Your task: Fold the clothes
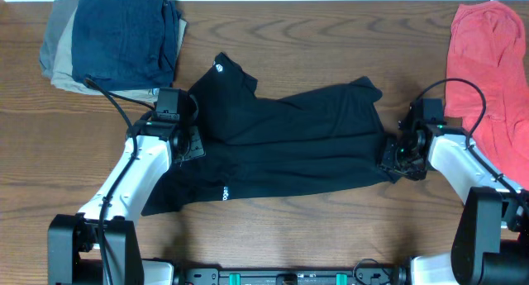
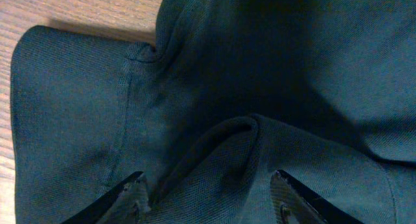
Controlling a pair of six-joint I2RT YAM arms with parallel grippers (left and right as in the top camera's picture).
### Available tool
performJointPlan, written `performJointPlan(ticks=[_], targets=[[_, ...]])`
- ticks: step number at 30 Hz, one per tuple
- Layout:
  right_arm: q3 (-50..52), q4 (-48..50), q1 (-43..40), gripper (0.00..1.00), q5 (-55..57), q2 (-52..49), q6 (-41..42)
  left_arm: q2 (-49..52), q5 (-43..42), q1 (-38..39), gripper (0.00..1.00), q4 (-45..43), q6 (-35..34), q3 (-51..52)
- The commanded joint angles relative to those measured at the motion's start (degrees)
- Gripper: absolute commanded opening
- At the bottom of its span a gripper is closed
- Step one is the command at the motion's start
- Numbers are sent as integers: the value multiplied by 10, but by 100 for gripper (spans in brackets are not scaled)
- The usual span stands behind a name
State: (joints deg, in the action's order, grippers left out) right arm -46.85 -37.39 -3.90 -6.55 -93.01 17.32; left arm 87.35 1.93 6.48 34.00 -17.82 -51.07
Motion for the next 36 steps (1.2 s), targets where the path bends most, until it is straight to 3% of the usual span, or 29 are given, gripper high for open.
performJointPlan(ticks=[1,6,7,36], targets=[[16,8,2,41,-5,-7,4,4,11,0,62,0,-3,5],[15,15,2,3,-5,-7,7,4,11,0,62,-1,-3,5],[15,17,2,1,-5,-7,9,4,11,0,62,0,-3,5],[-71,1,2,1,-4,-6,13,4,11,0,62,-5,-3,5]])
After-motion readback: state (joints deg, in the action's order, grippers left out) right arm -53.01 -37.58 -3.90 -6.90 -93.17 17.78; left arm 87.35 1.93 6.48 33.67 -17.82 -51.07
